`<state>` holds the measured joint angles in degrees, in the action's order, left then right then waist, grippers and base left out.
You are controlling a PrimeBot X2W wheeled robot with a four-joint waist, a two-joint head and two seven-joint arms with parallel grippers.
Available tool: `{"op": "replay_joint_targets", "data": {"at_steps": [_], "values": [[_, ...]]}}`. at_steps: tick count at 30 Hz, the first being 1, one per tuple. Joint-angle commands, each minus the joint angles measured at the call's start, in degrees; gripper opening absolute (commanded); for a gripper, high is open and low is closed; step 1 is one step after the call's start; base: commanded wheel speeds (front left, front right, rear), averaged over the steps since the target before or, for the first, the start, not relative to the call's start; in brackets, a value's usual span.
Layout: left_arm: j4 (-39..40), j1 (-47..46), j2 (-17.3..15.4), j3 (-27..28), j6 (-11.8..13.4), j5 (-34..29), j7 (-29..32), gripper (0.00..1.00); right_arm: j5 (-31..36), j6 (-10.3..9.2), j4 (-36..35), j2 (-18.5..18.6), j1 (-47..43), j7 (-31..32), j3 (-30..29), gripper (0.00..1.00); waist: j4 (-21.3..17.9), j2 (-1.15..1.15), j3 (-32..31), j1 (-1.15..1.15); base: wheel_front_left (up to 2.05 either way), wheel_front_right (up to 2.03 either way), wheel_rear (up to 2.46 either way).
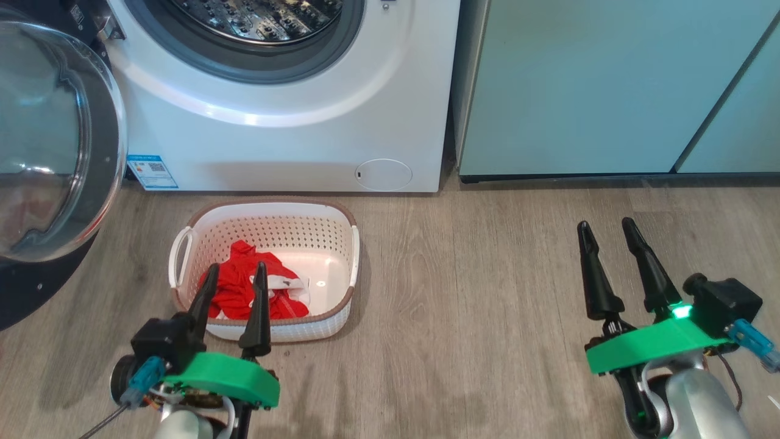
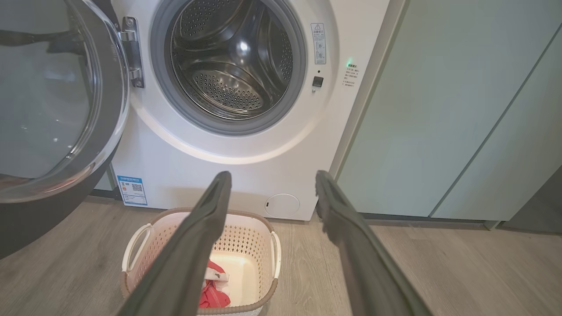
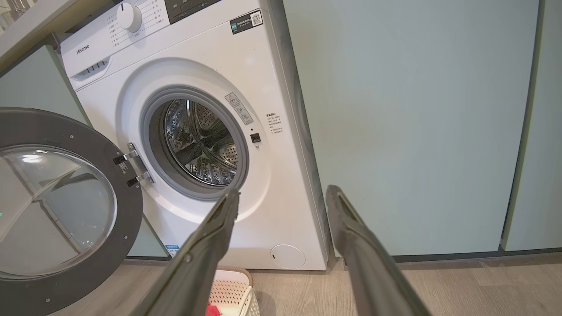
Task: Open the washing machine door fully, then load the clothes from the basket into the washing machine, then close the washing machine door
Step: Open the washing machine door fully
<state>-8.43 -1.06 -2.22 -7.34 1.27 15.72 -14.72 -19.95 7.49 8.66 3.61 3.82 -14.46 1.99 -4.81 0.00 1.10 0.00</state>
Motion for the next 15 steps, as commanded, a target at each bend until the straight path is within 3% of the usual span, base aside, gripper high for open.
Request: {"op": "replay_joint_targets", "data": {"at_steps": [1, 15], "values": [[1.57, -1.37, -0.65, 1.64, 0.33, -0.25, -0.28, 1.00, 0.32, 0.00, -1.60, 0.30, 0.56, -0.53, 1.39, 1.00, 0.01, 0.00, -0.01, 0.00, 0.00, 0.00, 0.00], [1.84, -2.08, -0.65, 1.49, 0.56, -0.20, -0.28, 1.00, 0.63, 0.00, -1.10, 0.34, 0.89, -0.53, 1.47, 1.00, 0.33, 0.00, 0.37, 0.00, 0.00, 0.00, 0.00]]}}
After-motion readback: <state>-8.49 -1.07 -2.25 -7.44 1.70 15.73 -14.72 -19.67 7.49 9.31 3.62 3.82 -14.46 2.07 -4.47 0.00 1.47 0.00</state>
